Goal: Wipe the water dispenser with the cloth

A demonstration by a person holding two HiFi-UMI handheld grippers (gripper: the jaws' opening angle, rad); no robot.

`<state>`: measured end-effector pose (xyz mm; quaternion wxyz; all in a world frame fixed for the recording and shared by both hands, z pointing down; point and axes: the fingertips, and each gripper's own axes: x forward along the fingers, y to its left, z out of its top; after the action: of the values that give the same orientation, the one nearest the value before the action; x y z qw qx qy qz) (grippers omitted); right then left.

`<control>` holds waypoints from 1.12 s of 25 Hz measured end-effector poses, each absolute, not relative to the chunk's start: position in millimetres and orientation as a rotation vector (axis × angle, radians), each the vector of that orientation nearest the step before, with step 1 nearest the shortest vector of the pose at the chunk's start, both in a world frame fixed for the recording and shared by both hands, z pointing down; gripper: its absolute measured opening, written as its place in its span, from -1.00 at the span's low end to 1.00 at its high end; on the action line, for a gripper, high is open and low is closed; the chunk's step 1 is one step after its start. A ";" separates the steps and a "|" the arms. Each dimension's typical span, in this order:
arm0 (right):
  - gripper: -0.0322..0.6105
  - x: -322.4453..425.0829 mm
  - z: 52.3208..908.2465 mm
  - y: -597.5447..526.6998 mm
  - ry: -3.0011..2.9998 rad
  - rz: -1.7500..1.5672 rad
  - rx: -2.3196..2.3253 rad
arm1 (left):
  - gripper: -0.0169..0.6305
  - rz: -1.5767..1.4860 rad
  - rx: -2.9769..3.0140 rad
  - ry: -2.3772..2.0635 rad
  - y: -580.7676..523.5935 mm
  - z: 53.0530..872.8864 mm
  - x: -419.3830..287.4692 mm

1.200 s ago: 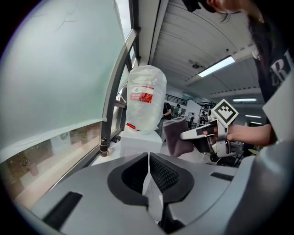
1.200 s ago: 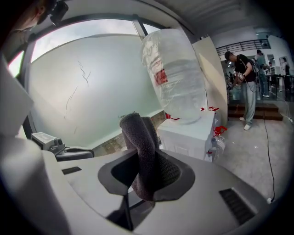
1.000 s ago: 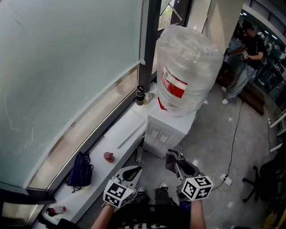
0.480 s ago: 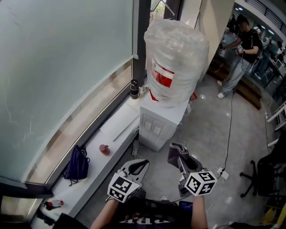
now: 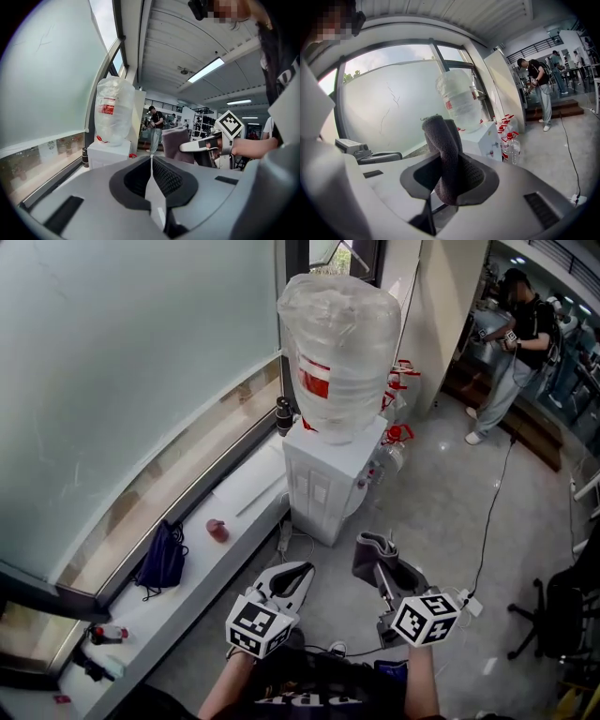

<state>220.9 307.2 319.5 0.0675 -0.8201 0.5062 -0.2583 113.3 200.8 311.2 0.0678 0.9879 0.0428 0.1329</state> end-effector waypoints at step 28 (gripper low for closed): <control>-0.58 153.1 317.8 406.8 1.871 -0.730 -2.308 | -0.89 0.384 3.025 -0.031 348.8 296.4 52.7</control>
<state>153.1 406.8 317.8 0.0410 -0.7537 0.6111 -0.2384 52.7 348.8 296.4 0.0460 0.9909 -0.0101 0.1259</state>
